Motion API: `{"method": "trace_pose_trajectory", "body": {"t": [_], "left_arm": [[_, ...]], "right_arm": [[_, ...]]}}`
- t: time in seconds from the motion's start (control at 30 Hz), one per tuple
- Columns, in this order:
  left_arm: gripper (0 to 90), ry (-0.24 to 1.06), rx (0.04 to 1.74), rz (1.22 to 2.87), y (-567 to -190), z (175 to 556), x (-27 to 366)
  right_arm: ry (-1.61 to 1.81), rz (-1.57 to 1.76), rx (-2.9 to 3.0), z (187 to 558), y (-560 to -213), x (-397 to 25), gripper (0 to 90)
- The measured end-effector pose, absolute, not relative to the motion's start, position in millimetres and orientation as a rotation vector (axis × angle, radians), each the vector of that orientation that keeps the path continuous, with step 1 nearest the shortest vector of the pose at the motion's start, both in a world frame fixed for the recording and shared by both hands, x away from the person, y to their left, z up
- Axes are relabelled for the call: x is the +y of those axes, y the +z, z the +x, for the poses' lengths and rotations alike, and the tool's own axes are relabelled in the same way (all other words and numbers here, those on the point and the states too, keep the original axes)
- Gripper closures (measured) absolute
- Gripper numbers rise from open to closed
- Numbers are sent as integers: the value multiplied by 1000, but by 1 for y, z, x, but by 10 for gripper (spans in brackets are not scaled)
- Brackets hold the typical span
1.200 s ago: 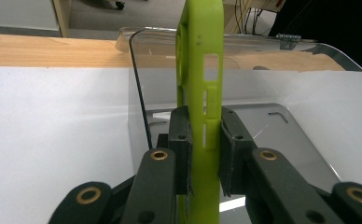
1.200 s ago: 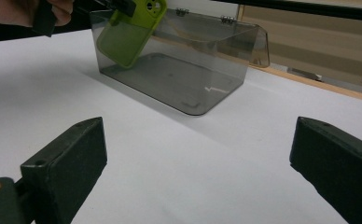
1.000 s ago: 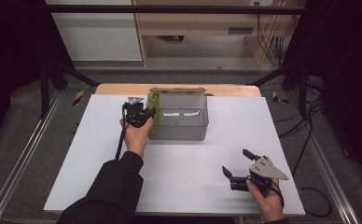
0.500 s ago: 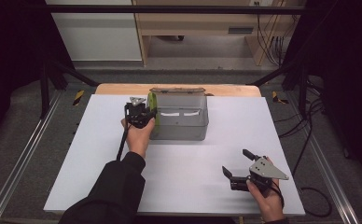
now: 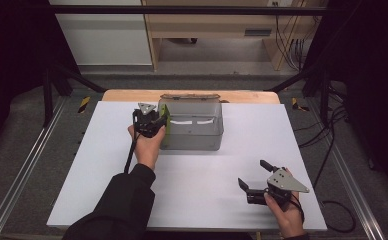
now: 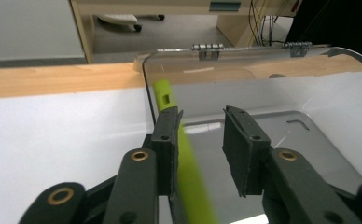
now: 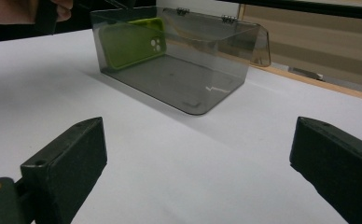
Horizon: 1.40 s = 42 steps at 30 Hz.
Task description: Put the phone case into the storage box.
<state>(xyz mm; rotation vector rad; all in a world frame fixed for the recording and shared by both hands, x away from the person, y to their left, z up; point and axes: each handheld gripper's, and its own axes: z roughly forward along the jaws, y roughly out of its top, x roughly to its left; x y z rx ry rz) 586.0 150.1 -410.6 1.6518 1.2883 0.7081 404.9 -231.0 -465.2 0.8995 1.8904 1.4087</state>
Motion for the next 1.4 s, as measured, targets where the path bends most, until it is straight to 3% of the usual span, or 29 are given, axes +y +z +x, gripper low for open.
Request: {"method": "trace_pose_trajectory", "body": {"t": [0.27, 1.07, 1.4], "left_arm": [[604, 768, 1205, 1646, -402, 577, 154], [177, 761, 1122, 1584, -398, 568, 155], [64, 717, 1071, 1564, -397, 566, 157]], "right_arm": [[1409, 901, 1891, 405, -465, -231, 41], [1406, 898, 1893, 405, -465, -230, 40], [1405, 897, 1894, 405, -465, -229, 41]]}}
